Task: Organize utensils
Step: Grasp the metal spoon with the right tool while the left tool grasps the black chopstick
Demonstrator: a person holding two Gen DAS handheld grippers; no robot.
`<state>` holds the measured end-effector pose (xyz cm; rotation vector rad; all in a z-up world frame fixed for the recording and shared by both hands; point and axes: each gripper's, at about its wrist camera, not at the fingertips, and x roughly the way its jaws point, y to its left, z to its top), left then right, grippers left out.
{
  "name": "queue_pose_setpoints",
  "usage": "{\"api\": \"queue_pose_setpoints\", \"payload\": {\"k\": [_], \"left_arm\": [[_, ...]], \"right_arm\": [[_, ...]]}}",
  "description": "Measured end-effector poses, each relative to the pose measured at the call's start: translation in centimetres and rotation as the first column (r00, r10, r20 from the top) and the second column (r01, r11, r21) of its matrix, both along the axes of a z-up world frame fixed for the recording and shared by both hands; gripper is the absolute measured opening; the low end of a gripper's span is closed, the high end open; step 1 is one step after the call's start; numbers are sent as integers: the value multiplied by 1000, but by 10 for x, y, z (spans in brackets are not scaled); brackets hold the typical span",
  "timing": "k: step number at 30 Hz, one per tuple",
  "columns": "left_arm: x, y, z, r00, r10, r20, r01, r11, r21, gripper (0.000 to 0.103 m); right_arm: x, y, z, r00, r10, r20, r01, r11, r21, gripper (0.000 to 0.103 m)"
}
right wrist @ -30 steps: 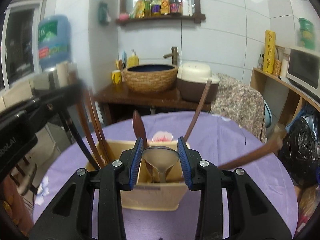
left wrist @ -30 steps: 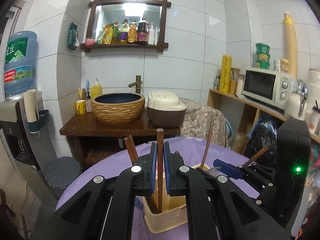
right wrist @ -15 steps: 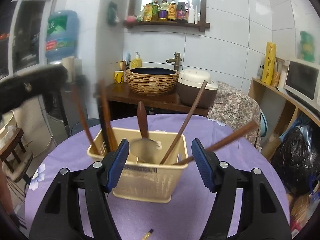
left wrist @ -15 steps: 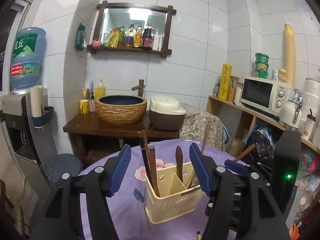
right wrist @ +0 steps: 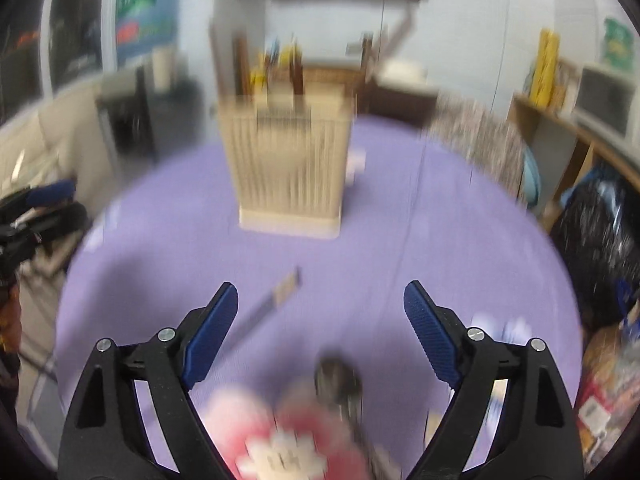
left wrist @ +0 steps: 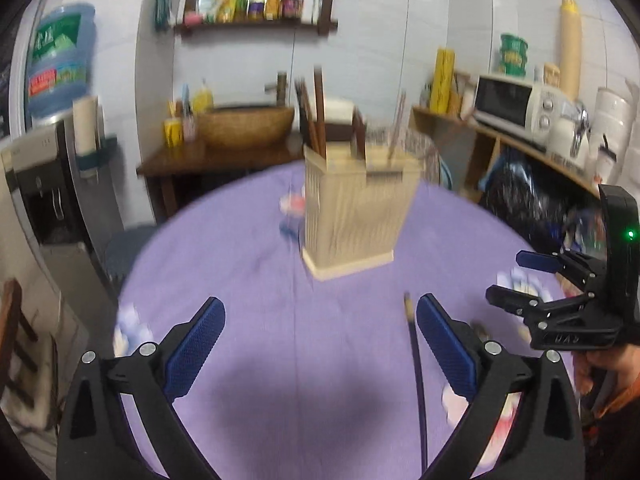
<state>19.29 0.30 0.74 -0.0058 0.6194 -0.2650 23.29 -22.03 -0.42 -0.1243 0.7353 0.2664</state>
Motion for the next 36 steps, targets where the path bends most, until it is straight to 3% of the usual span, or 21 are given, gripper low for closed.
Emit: {"api": "queue_pose_setpoints", "payload": {"k": [4,7,12,15,18,20,21,26,30,33,36], "left_arm": [[-12,-2,-35,995,-15,-100,16,1000,6,96],[-15,-8,-49,989,-35,-142,38,999,15,96],[-21,-12,-59,984,-55,-166,58,998,12,96],[-25,-11,-64,983,-55,-174,58,998,13,96],[-27,-9,-66,982,-52,-180,53,999,4,96],[-27,-10,-66,981,-50,-185,53,999,8,96],[-27,-11,-67,981,-52,-188,55,998,10,96],[-23,-27,-69,973,-92,-210,99,995,24,96],[-16,-46,-71,965,-131,-228,149,987,62,95],[-4,-62,-74,957,-144,-250,167,983,71,83],[14,-81,-79,939,-176,-296,201,978,54,72]], "right_arm": [[-13,-10,-47,992,31,-125,-38,998,-54,84],[-15,-13,-62,987,27,-158,-42,995,-91,83],[-5,-14,-67,978,48,-205,-66,994,-83,74],[8,-19,-69,967,88,-240,-99,995,-32,72],[13,-18,-67,964,101,-244,-115,992,-44,61],[16,-14,-64,962,116,-246,-132,990,-51,42],[17,-11,-63,960,125,-249,-142,988,-53,39],[21,-8,-62,965,93,-245,-109,993,-54,39],[15,-29,-41,980,38,-195,-22,996,84,39],[1,-49,-14,991,-18,-132,46,977,208,39],[-15,-60,6,996,-56,-72,73,967,244,39]]}}
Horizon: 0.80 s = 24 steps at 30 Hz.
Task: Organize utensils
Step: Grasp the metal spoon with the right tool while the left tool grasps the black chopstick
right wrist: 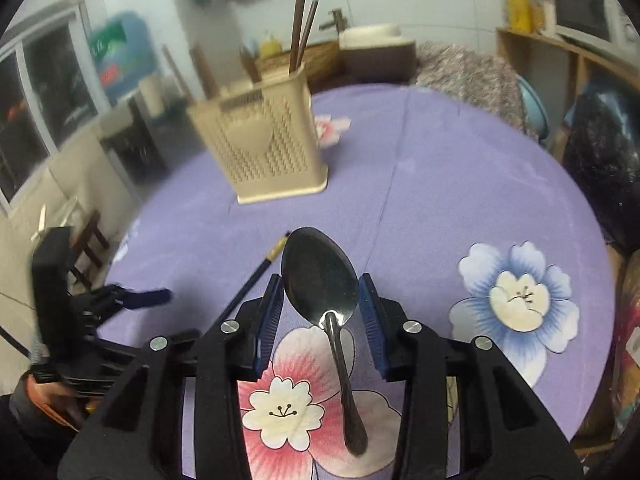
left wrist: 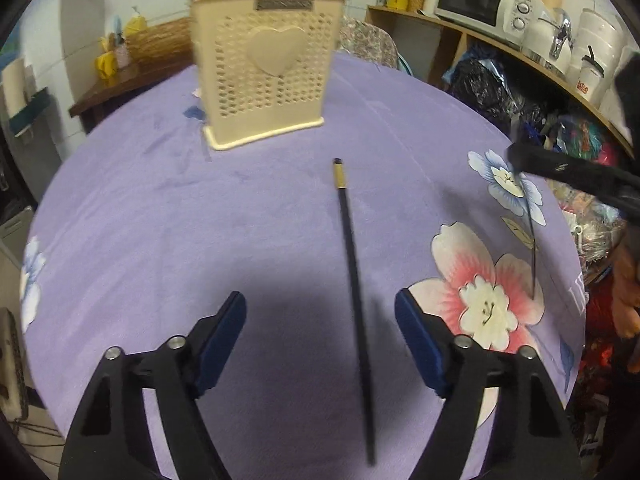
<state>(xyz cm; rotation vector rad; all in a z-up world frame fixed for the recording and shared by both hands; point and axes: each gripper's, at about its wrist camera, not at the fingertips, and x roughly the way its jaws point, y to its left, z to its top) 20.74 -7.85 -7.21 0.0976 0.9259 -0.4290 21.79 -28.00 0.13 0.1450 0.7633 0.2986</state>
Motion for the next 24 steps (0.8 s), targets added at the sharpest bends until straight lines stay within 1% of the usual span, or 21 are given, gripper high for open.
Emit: {"api": "queue_pose_setpoints", "payload": {"k": [2,5,7,10,14,15,16,17,19,21,24], "left_arm": [[13,-17,-2,1000,-21,-5,21,999,32,70],[30,-35,-4,999,-23,28,20,995,96,67],[48,-45,-7,1000,-22,3,21,994,104,59],[68,-55,-11,999,-5,-32,9,994,108,51],[81,-66,-12,1000,1,-26,2,991,135,43],[82,-68,-12,1000,-1,-20,4,989,148,38],[82,-72,-12,1000,-8,-13,10,987,159,30],[83,-75,-12,1000,-18,-17,20,988,156,25],[83,-78,-12,1000,-20,-20,23,985,173,9],[83,-80,-13,1000,-23,-14,25,982,188,9],[83,-79,-13,1000,-23,-1,23,982,186,8]], "right_arm": [[-11,-3,8,999,-24,33,24,1000,-7,39],[-26,-10,14,997,-42,57,41,999,12,39],[-32,-12,17,997,-46,65,45,999,26,39],[-39,-16,20,996,-55,73,52,998,35,39],[-43,-16,21,995,-60,78,58,998,32,39],[-42,-17,20,995,-60,78,58,998,33,39],[-43,-16,20,995,-59,78,57,998,33,39],[-43,-16,20,995,-57,77,54,998,34,39],[-44,-15,19,995,-56,78,54,998,33,39],[-44,-14,19,995,-55,79,53,998,30,39],[-44,-13,19,995,-55,82,53,998,28,39]]}}
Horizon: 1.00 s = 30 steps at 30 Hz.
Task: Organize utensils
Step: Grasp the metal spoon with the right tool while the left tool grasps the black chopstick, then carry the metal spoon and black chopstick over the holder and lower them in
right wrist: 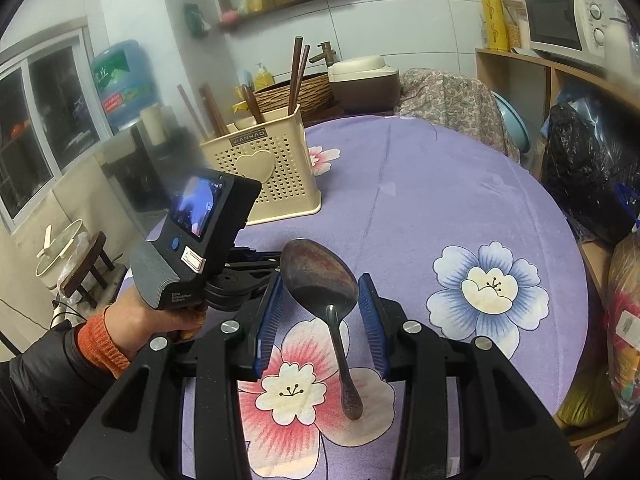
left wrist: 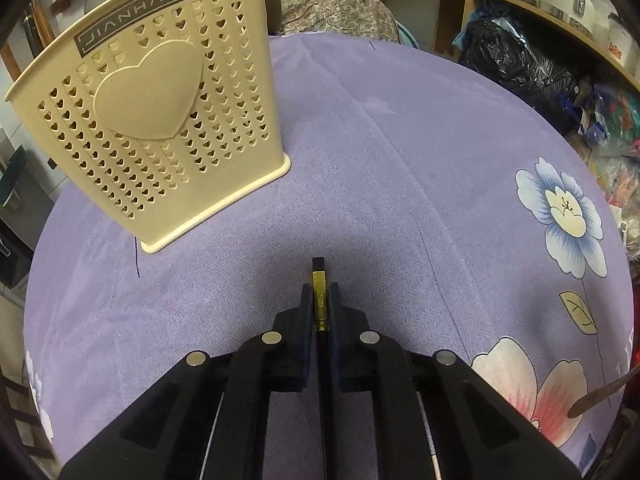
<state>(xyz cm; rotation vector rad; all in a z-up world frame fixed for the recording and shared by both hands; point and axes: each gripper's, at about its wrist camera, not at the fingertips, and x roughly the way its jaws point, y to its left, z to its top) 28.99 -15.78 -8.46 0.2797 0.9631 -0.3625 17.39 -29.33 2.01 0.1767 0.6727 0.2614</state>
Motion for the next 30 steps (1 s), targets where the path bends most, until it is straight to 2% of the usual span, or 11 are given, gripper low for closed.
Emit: {"api": "queue_pose_setpoints", "payload": {"k": [7,14,17,22,26,30], "left_arm": [[-5,15,11,1000,14,10,-14,996,-85,8],[-38,62,66,992,62,113,-32,969,-246,8],[-62,91,100,978,96,185,-32,946,-322,8],[-91,122,142,945,147,292,-23,920,-391,8],[-109,146,157,923,191,334,-36,907,-420,8],[-115,154,156,919,215,329,-47,891,-451,8]], "right_arm": [[2,4,-1,1000,2,-2,-3,1000,-4,39],[0,11,-1,1000,6,-2,-6,1000,-2,39],[0,15,-1,1000,15,-1,-15,1000,8,39],[-2,26,3,999,40,10,-40,999,18,39],[-1,35,4,998,61,15,-62,998,27,39],[-2,45,8,996,83,25,-84,995,44,39]]}}
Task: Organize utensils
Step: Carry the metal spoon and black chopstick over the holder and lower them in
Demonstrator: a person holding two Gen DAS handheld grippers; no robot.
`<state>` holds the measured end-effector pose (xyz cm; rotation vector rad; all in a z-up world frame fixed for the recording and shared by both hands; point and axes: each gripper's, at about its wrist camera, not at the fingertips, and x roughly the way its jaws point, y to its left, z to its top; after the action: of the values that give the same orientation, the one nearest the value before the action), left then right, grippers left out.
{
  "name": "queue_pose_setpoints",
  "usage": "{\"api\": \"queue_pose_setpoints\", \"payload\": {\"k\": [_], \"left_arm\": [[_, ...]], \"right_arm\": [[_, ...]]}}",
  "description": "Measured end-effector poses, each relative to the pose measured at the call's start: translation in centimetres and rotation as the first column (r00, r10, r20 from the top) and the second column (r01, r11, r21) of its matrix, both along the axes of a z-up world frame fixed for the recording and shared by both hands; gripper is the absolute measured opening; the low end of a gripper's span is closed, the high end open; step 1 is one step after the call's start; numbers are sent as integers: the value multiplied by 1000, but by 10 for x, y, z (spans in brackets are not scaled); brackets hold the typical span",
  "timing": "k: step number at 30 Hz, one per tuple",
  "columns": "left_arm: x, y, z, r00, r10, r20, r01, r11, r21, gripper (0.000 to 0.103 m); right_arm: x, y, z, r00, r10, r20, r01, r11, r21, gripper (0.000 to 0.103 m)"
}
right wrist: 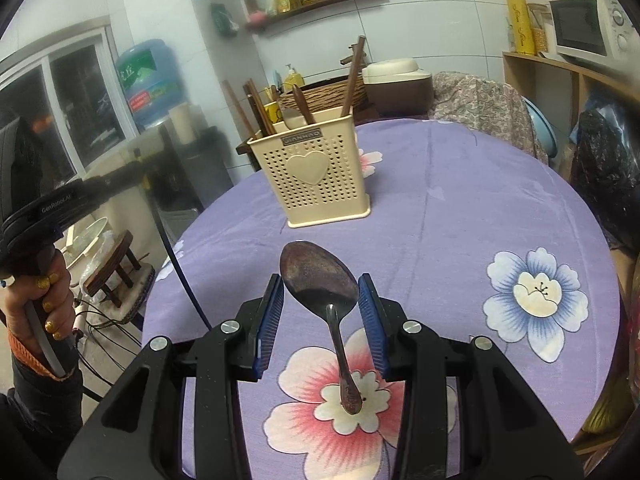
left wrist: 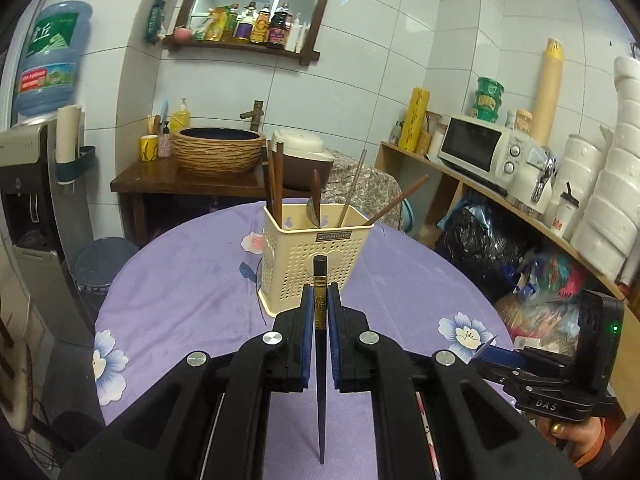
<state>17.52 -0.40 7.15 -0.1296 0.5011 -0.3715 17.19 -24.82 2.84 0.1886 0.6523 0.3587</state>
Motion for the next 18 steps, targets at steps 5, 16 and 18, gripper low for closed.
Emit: {"api": "queue_pose_setpoints", "payload": {"k": [5,16,18], "left_arm": [[-10,8,0,1000,7,17,-7,1000,-6,8],[-9,14,1,1000,-6,4,6,1000,-25,8],[-5,13,4,1000,-12,2,12,1000,-26,8]], "right_arm": [[-2,10,3,1000,23,12,-22,1000,-11,39],[6,17,6,998,55,17,-55,998,3,39],[12,20,10,997,67,25,-67,998,7,39]]}}
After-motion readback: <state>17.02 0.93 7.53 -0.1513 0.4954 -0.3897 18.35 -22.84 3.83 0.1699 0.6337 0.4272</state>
